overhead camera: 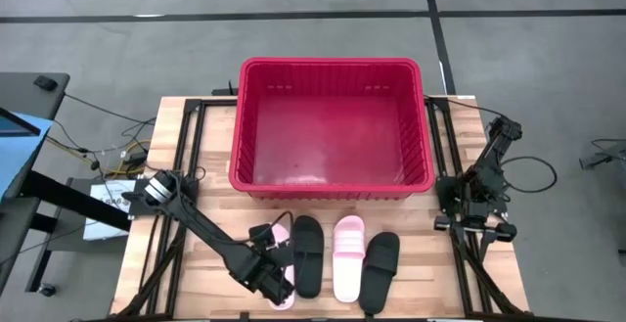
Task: Pick and place slides into bin
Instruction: Put the left pink slide into the red bin
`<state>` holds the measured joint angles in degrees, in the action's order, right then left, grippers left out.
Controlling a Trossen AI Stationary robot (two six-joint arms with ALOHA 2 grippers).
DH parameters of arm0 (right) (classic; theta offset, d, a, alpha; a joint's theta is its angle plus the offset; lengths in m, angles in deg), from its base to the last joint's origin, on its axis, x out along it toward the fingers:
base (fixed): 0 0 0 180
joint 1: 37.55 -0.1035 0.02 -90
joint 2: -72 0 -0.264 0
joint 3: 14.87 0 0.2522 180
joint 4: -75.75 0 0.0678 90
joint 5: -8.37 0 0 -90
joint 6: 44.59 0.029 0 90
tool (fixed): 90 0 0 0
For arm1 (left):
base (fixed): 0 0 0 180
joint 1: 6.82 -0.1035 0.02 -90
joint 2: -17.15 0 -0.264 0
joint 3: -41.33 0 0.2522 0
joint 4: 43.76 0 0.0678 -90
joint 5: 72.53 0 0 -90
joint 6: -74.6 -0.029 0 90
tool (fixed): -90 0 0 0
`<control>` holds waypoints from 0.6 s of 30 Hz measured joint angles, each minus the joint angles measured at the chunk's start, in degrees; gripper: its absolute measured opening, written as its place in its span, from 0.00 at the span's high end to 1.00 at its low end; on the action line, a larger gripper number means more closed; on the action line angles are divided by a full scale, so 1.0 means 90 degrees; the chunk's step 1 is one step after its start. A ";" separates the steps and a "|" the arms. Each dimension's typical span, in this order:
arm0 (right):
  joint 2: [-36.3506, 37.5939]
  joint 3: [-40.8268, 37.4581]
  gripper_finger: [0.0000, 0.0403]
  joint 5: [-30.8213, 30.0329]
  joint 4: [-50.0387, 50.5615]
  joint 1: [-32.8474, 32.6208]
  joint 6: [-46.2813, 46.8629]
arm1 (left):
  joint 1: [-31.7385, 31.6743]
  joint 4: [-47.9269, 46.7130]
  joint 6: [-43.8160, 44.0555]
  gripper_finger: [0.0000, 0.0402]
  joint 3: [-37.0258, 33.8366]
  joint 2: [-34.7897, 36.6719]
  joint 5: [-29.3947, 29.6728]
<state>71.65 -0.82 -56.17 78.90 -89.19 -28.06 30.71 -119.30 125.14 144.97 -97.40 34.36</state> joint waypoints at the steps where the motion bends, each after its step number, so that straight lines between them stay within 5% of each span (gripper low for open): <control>1: 0.0000 0.0000 0.59 0.0000 0.0000 0.0000 0.0000 | -0.0003 -0.0002 -0.0001 0.27 0.0000 0.0001 0.0001; 18: 0.0000 0.0000 0.59 0.0000 0.0027 0.0002 -0.0001 | -0.0020 0.0346 -0.0560 0.93 0.0007 -0.0636 -0.0340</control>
<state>71.65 -0.82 -56.17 79.14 -89.17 -28.07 30.52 -116.19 120.11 145.04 -103.13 31.30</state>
